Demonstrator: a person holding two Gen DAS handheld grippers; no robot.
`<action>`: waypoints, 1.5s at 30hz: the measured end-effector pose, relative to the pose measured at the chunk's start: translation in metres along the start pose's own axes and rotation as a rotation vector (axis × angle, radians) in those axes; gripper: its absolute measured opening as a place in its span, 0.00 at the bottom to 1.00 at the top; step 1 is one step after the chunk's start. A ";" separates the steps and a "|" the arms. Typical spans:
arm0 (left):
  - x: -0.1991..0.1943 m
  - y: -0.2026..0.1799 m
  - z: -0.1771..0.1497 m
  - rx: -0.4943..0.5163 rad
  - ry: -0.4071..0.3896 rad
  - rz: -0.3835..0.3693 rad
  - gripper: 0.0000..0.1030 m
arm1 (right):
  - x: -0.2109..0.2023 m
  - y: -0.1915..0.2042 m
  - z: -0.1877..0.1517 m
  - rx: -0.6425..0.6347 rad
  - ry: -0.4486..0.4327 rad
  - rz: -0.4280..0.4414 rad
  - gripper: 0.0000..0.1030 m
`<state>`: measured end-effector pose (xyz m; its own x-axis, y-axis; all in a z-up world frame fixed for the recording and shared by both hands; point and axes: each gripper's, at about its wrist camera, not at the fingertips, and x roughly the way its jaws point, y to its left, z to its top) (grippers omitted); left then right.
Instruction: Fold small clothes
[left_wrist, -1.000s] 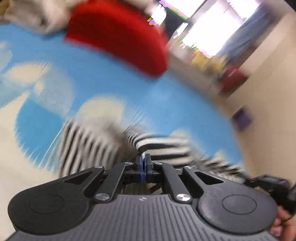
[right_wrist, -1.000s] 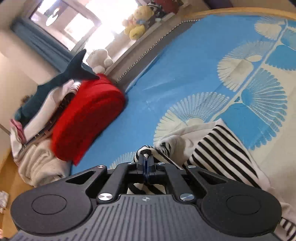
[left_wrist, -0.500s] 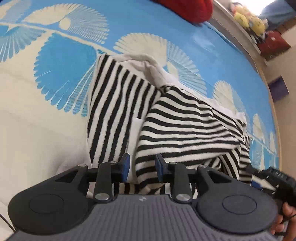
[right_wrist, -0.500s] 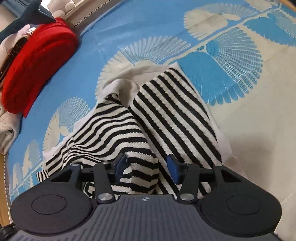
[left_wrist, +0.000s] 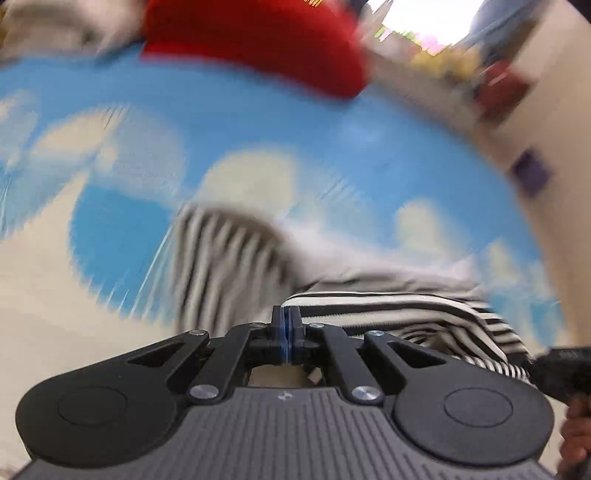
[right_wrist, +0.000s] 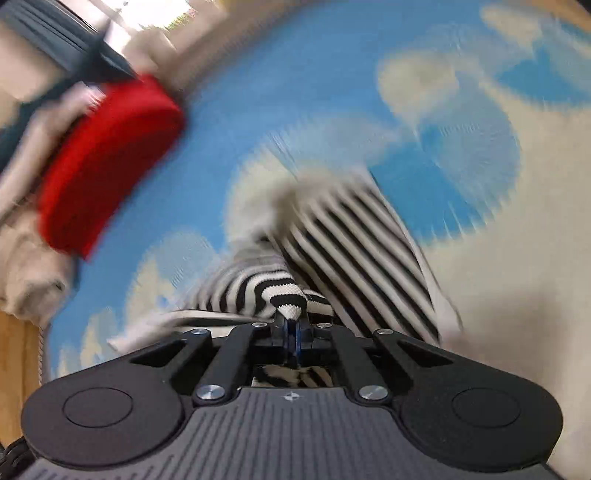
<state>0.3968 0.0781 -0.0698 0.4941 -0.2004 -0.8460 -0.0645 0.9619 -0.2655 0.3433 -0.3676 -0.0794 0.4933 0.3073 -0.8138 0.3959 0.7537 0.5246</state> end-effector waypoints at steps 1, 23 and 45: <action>0.014 0.003 -0.004 0.001 0.069 0.044 0.01 | 0.014 -0.002 -0.003 -0.005 0.077 -0.001 0.03; -0.023 -0.021 0.001 0.084 -0.023 -0.057 0.01 | 0.000 0.014 0.010 -0.124 -0.123 -0.058 0.03; 0.031 -0.020 -0.026 0.137 0.163 0.058 0.10 | 0.042 0.000 -0.010 -0.148 0.071 -0.234 0.50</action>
<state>0.3904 0.0479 -0.1028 0.3455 -0.1607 -0.9246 0.0357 0.9868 -0.1582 0.3565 -0.3491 -0.1158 0.3441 0.1506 -0.9268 0.3730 0.8839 0.2821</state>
